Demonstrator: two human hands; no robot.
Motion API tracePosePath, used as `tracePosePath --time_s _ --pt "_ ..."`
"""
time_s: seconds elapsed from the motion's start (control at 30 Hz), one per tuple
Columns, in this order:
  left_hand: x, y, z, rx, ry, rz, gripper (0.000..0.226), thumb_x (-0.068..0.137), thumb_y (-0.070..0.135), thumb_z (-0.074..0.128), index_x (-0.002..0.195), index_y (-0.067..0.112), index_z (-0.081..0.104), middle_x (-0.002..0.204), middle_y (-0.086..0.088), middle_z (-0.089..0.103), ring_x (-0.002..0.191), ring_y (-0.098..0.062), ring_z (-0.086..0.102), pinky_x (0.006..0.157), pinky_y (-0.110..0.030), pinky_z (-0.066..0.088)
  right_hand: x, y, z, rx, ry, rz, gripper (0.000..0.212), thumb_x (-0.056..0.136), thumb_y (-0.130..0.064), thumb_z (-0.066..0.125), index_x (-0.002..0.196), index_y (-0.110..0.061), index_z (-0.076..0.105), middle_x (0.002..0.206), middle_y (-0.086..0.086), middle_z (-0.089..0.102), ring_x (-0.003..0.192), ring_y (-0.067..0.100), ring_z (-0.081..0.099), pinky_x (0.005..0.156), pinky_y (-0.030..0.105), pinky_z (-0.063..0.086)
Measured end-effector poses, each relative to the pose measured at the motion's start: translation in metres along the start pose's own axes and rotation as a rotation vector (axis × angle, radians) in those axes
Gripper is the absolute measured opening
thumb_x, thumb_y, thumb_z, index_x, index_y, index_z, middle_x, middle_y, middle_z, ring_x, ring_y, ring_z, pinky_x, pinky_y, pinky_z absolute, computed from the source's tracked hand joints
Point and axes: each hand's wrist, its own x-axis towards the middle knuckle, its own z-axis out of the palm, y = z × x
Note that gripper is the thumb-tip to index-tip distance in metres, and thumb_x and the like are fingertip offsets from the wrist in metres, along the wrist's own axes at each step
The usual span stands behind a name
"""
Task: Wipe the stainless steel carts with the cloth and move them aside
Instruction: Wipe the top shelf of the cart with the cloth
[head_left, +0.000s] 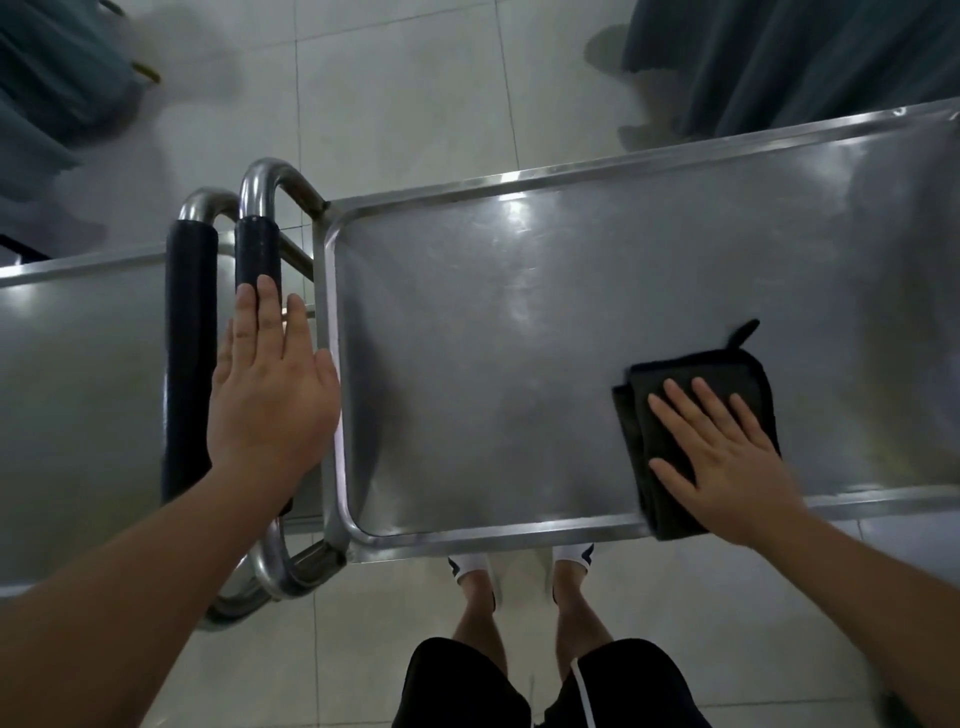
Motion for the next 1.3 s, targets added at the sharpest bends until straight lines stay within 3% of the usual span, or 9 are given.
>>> tracePosePath --time_s 0.1,0.2,0.43,0.57,0.83,1.1,1.3 --pt "0.001 -0.001 0.001 0.003 -0.001 0.002 0.067 0.112 0.045 0.015 0.167 0.007 0.017 0.177 -0.013 -0.002 0.163 -0.022 -0.01 0.132 -0.049 0.005 0.053 0.015 -0.013 -0.008 0.032 -0.01 0.073 0.101 -0.069 0.018 0.167 -0.037 0.009 0.175 -0.014 0.003 0.161 0.015 0.003 0.13 0.047 0.006" --pt "0.001 -0.002 0.002 0.005 0.014 0.001 0.067 0.111 0.045 0.018 0.167 0.006 0.019 0.177 -0.014 0.0 0.163 -0.021 -0.01 0.132 -0.047 0.004 0.118 0.03 -0.035 0.049 0.073 0.093 0.073 0.101 -0.071 0.017 0.166 -0.042 0.004 0.174 -0.017 0.002 0.161 0.01 -0.001 0.129 0.04 -0.001" --pt "0.0 0.003 -0.006 0.01 -0.031 -0.017 0.069 0.11 0.046 0.014 0.168 0.008 0.016 0.177 -0.01 -0.005 0.162 -0.017 -0.016 0.13 -0.042 -0.003 0.233 0.05 -0.087 0.178 0.004 0.183 0.084 0.092 -0.076 0.015 0.166 -0.038 0.004 0.174 -0.013 -0.002 0.161 0.016 -0.004 0.128 0.048 -0.003" --pt "0.0 0.002 -0.005 0.012 -0.025 -0.021 0.067 0.111 0.045 0.015 0.168 0.01 0.015 0.177 -0.008 -0.006 0.162 -0.015 -0.017 0.13 -0.04 -0.004 0.258 0.056 -0.095 0.17 -0.004 0.188 0.083 0.093 -0.077 0.012 0.165 -0.038 0.001 0.174 -0.012 -0.007 0.161 0.017 -0.007 0.128 0.049 -0.004" --pt "0.001 0.002 -0.004 -0.023 -0.001 -0.01 0.066 0.11 0.041 0.019 0.167 0.007 0.021 0.177 -0.012 0.0 0.163 -0.019 -0.01 0.131 -0.045 0.002 0.166 0.034 -0.063 0.136 0.113 0.16 0.073 0.102 -0.072 0.012 0.165 -0.038 -0.001 0.175 -0.012 0.002 0.161 0.014 -0.002 0.129 0.047 0.0" --pt "0.001 0.001 -0.003 -0.072 -0.007 -0.015 0.064 0.111 0.038 0.024 0.167 0.009 0.02 0.178 -0.009 -0.002 0.163 -0.018 -0.011 0.132 -0.048 0.005 0.013 0.009 0.0 0.027 0.044 0.105 0.074 0.105 -0.065 0.016 0.168 -0.029 0.006 0.176 -0.006 0.002 0.162 0.021 0.0 0.129 0.051 0.005" --pt "0.004 -0.004 0.005 -0.101 0.033 -0.002 0.062 0.111 0.039 0.023 0.166 0.011 0.023 0.178 -0.008 0.002 0.163 -0.018 -0.009 0.131 -0.049 0.008 0.002 -0.039 0.009 0.043 0.038 0.206 0.076 0.103 -0.066 0.016 0.168 -0.028 0.006 0.176 -0.005 0.001 0.162 0.022 0.001 0.129 0.05 0.003"
